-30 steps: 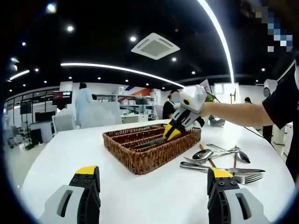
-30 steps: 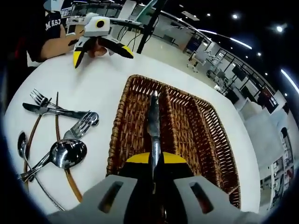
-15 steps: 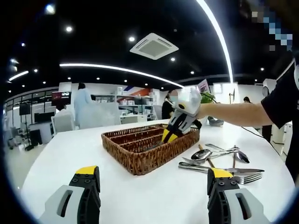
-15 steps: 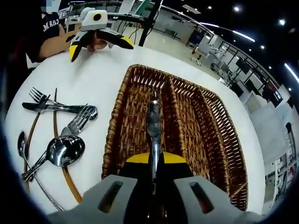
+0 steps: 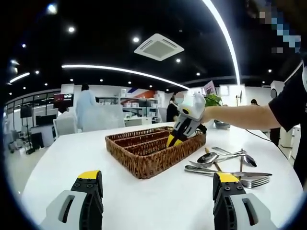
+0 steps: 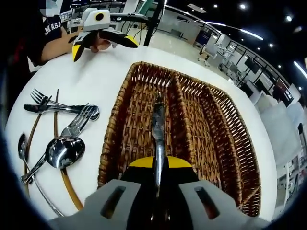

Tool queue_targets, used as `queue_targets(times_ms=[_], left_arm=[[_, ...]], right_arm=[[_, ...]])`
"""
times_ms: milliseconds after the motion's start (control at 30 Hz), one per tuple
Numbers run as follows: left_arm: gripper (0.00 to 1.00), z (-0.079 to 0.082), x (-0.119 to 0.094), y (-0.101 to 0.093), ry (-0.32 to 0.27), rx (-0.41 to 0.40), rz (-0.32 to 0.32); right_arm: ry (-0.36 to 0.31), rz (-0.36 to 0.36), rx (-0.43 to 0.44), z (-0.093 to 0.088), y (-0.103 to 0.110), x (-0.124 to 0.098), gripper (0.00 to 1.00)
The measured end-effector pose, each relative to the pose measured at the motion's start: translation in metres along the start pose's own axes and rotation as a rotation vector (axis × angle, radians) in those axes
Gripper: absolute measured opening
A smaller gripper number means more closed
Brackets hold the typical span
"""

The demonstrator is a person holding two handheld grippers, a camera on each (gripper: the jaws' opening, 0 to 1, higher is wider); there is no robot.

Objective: Arrange the knives, forks, and spoons in their matching storage slots by inserting each utensil handle-first until every utensil is classified and aligned in the correct compartment

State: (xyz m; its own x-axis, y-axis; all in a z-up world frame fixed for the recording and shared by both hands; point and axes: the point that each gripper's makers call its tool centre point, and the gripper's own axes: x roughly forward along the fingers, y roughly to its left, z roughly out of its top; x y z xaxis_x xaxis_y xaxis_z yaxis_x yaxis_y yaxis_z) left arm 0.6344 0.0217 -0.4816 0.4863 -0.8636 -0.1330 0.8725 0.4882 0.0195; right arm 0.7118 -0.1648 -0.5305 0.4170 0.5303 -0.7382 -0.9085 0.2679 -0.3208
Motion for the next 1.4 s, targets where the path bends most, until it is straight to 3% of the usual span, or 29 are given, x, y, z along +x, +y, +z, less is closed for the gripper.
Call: queue_targets(times_ms=[333, 467, 633, 767, 800, 1000, 1200, 1400], left_arm=[[1.0, -0.002, 0.003, -0.001, 0.006, 0.001, -0.006], [1.0, -0.001, 0.002, 0.0, 0.003, 0.001, -0.002], [1.0, 0.0, 0.002, -0.002, 0.002, 0.002, -0.003], [1.0, 0.0, 0.003, -0.002, 0.002, 0.002, -0.005], [1.0, 0.0, 0.003, -0.002, 0.002, 0.003, -0.005], [1.0, 0.001, 0.002, -0.003, 0.001, 0.005, -0.006], [1.0, 0.0, 0.003, -0.003, 0.004, 0.01, -0.003], [1.0, 0.0, 0.005, -0.004, 0.004, 0.014, -0.001]], right_arm=[[-0.052, 0.005, 0.051, 0.003, -0.002, -0.003, 0.07], [-0.11, -0.016, 0.063, 0.014, -0.006, -0.014, 0.11], [-0.136, -0.037, 0.055, 0.026, -0.007, -0.029, 0.25], [-0.176, -0.095, 0.069, 0.037, -0.017, -0.043, 0.49], [-0.218, -0.106, 0.098, 0.043, -0.018, -0.048, 0.54], [-0.275, -0.171, 0.133, 0.048, -0.022, -0.066, 0.9], [-0.293, -0.195, 0.14, 0.046, -0.006, -0.077, 0.99], [-0.35, -0.28, 0.163, 0.04, -0.002, -0.096, 0.99]])
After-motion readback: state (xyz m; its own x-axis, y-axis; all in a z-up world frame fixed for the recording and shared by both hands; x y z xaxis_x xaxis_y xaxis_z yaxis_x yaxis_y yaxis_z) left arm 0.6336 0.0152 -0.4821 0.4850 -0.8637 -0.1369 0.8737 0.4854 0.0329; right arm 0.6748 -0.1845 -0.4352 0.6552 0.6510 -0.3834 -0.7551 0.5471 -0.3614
